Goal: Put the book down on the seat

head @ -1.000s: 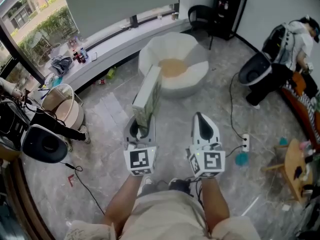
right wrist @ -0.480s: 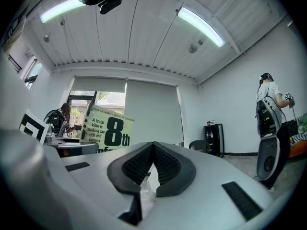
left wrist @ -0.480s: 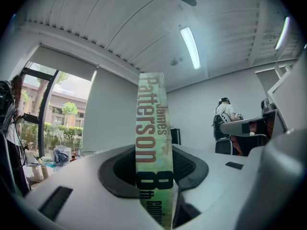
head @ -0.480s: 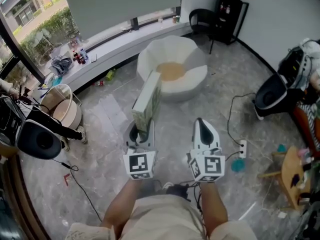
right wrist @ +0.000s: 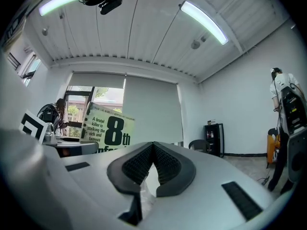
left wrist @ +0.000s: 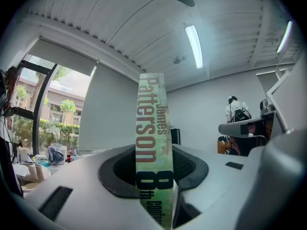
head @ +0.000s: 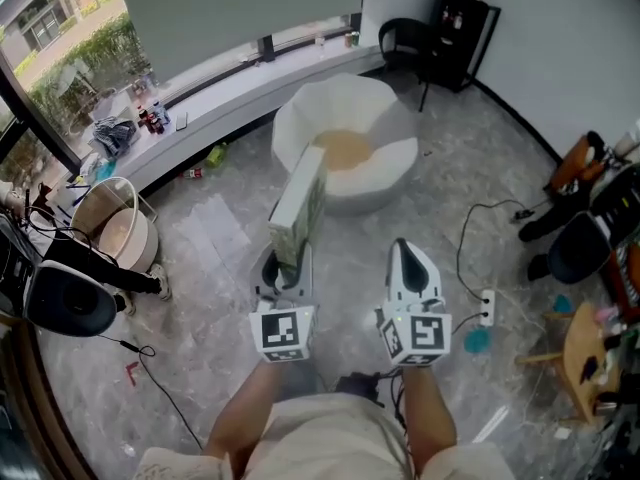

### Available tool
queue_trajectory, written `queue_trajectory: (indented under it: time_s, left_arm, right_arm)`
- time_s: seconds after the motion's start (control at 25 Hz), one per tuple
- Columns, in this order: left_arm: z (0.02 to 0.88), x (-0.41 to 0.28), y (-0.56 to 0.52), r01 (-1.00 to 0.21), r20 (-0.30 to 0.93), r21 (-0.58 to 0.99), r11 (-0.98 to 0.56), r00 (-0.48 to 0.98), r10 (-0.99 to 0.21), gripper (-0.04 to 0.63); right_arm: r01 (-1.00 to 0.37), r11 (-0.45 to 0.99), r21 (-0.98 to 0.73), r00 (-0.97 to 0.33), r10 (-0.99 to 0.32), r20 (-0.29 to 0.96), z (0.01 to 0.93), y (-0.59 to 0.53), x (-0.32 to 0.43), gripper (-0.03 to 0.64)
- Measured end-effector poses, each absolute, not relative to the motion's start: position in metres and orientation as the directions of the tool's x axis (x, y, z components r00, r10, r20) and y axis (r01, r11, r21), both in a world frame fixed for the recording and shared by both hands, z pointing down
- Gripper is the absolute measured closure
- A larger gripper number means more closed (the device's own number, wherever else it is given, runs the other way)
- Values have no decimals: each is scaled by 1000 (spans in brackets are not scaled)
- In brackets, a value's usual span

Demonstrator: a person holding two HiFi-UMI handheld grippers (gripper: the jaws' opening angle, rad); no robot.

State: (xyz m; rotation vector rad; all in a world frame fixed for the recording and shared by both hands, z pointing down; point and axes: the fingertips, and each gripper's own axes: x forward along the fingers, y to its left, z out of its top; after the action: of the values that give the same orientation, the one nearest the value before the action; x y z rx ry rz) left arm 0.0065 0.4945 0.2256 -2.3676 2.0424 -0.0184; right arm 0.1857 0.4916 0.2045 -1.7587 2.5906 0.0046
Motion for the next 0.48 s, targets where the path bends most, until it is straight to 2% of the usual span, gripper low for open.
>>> queue_trajectory:
  time_s: [0.48]
  left_arm:
    - [215,-91,376,-983,-20,-13,-185,185,-982,437]
  right_arm:
    - [-932,361,37,-362,-932,-14,193,371,76,614]
